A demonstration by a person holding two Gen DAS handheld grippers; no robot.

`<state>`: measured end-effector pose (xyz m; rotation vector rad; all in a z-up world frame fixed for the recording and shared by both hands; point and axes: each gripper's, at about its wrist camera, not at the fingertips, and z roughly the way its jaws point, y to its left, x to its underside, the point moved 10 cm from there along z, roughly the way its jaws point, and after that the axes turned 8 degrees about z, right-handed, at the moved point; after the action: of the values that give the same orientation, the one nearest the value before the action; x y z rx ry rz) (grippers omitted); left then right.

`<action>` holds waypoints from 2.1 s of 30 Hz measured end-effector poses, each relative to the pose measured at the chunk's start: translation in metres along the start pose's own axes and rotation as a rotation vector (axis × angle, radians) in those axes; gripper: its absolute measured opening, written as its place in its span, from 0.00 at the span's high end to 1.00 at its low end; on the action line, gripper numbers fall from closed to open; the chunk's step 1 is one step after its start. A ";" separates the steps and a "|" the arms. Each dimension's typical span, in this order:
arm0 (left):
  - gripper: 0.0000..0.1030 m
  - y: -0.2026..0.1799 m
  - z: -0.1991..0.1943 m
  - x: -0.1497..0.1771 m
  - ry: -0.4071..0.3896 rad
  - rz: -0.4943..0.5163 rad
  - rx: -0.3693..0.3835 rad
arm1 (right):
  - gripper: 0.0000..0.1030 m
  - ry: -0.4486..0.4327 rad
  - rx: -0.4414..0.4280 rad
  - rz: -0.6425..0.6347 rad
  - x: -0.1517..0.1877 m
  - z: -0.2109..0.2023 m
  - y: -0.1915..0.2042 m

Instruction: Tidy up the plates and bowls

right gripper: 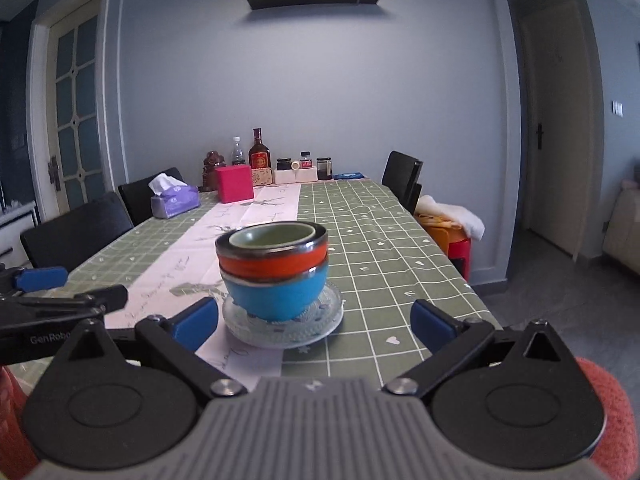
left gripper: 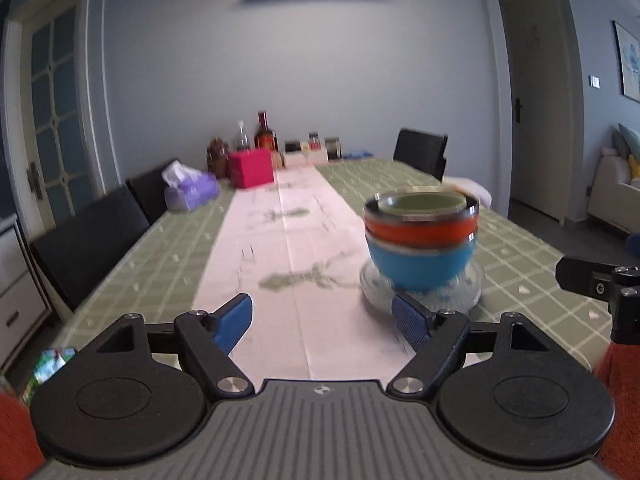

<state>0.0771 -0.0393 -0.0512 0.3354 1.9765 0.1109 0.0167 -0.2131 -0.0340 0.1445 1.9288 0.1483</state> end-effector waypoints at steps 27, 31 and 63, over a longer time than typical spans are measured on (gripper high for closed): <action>0.10 -0.014 0.005 0.042 0.117 -0.042 0.026 | 0.03 -0.023 -0.016 0.034 0.021 -0.002 -0.001; 0.10 -0.015 0.005 0.042 0.118 -0.038 0.027 | 0.03 -0.023 -0.018 0.035 0.021 -0.003 -0.001; 0.10 -0.013 0.003 0.040 0.111 -0.034 0.021 | 0.03 -0.029 -0.025 0.021 0.020 -0.005 0.001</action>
<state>0.0622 -0.0407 -0.0905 0.3157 2.0939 0.0885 0.0052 -0.2086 -0.0507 0.1493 1.8959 0.1838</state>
